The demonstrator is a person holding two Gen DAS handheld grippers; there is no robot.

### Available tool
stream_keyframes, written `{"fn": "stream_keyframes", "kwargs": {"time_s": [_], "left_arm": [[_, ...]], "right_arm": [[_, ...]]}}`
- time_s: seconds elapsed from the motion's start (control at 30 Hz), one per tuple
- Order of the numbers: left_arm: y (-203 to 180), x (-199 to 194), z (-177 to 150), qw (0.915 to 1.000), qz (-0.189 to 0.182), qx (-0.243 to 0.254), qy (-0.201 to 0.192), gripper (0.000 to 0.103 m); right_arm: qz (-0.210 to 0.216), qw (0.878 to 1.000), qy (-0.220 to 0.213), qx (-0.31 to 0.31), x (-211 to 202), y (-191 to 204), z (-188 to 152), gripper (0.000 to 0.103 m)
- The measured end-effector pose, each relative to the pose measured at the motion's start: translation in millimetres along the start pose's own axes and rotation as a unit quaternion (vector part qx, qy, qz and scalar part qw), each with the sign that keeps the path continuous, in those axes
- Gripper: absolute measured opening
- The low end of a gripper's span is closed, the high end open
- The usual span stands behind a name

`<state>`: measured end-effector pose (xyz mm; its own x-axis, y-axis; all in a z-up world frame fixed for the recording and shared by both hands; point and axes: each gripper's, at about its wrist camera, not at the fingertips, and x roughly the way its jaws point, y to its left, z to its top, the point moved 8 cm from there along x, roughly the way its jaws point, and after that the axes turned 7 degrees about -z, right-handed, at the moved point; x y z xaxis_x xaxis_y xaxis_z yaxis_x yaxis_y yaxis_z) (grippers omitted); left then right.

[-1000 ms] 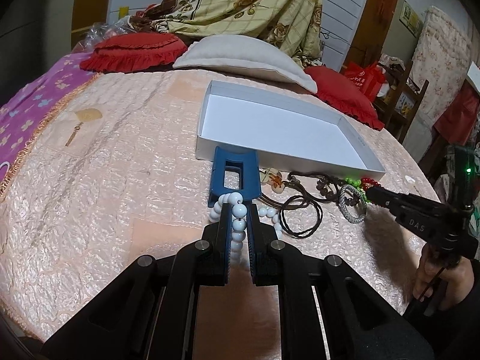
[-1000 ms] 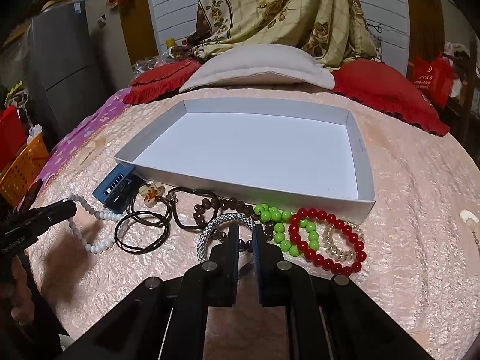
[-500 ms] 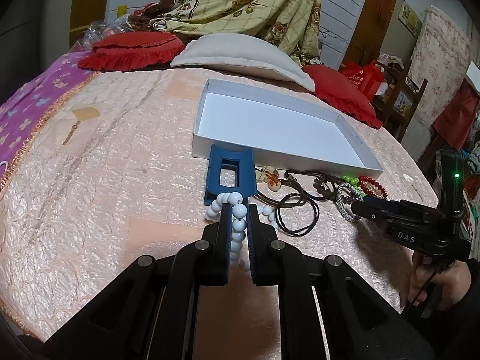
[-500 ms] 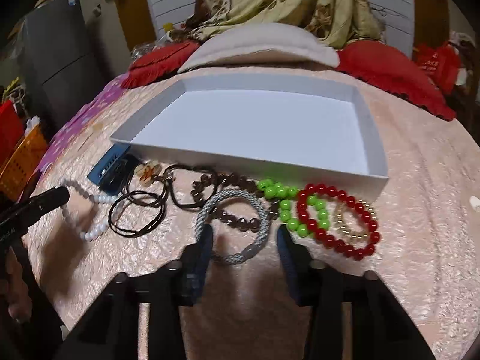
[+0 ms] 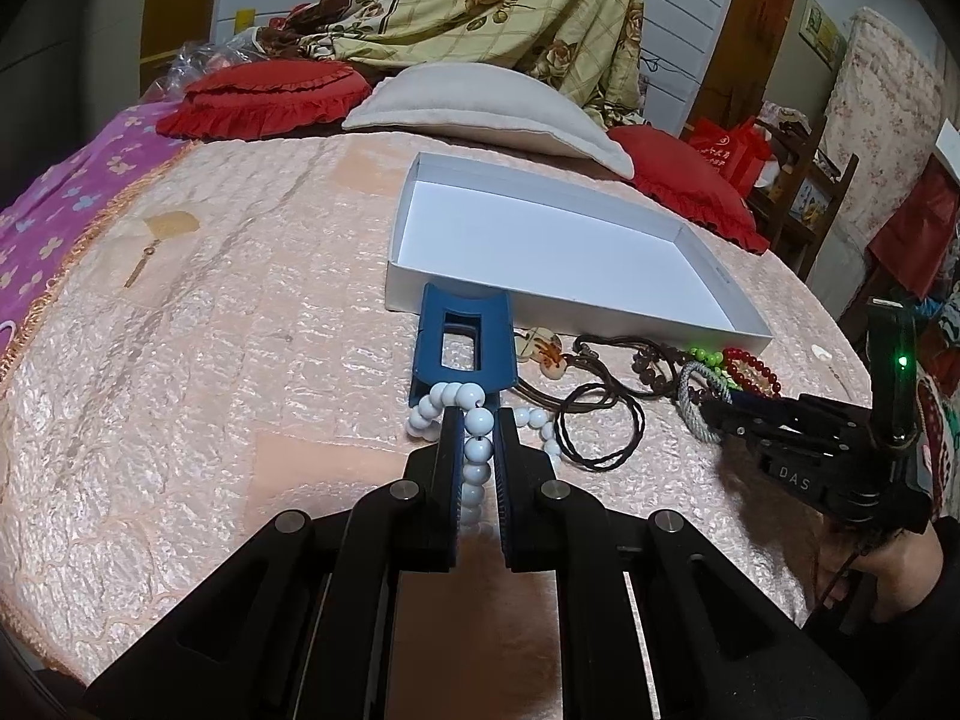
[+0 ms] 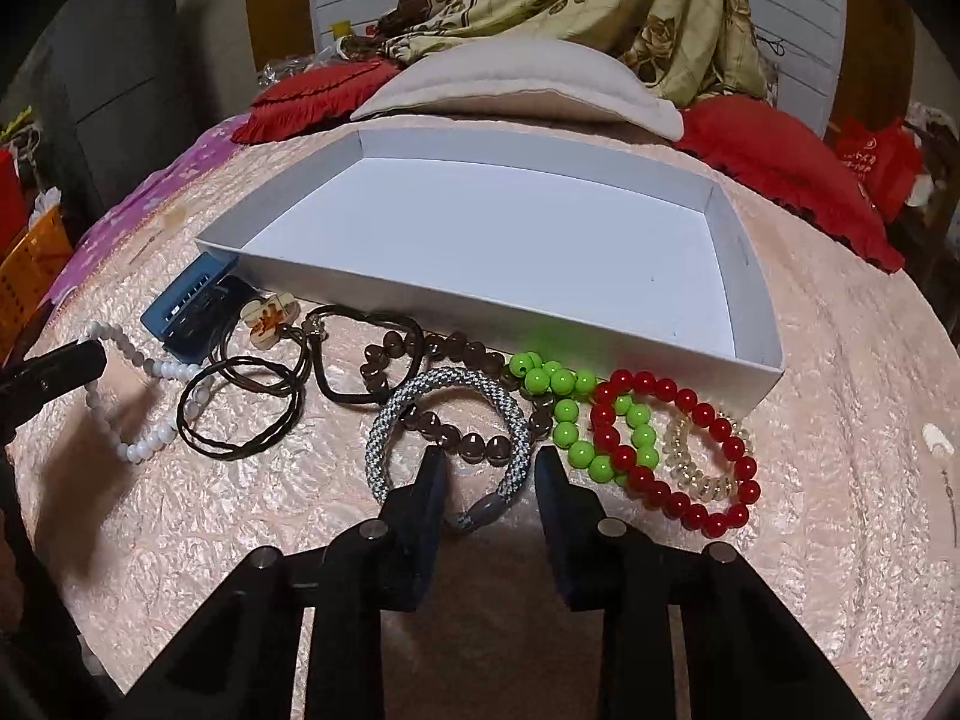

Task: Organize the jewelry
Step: 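Lift the grey braided bracelet with the right tool while the left holds pearls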

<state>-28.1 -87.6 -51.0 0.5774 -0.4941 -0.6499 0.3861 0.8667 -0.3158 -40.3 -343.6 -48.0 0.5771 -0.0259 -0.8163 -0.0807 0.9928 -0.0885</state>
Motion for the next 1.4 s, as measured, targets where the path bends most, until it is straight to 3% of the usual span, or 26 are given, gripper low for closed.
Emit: {"fn": "stream_keyframes", "kwargs": {"time_s": [0.1,0.5,1.4], "left_arm": [[1.3,0.0,0.2,1.0000,0.001,-0.001,-0.001,0.008],[5.4,2.1,-0.5,1.0000,0.004,-0.002,0.000,0.008],[7.4,2.9,-1.4,0.9999,0.009,-0.003,-0.002,0.008]], "right_arm": [[-0.001,1.000,-0.002,-0.011,-2.1,3.2,-0.7,0.008],[0.006,0.999,-0.054,-0.007,-29.2,6.0,8.9,0.007],[0.001,0.999,-0.044,-0.010,-24.2,3.7,8.6,0.007]]}}
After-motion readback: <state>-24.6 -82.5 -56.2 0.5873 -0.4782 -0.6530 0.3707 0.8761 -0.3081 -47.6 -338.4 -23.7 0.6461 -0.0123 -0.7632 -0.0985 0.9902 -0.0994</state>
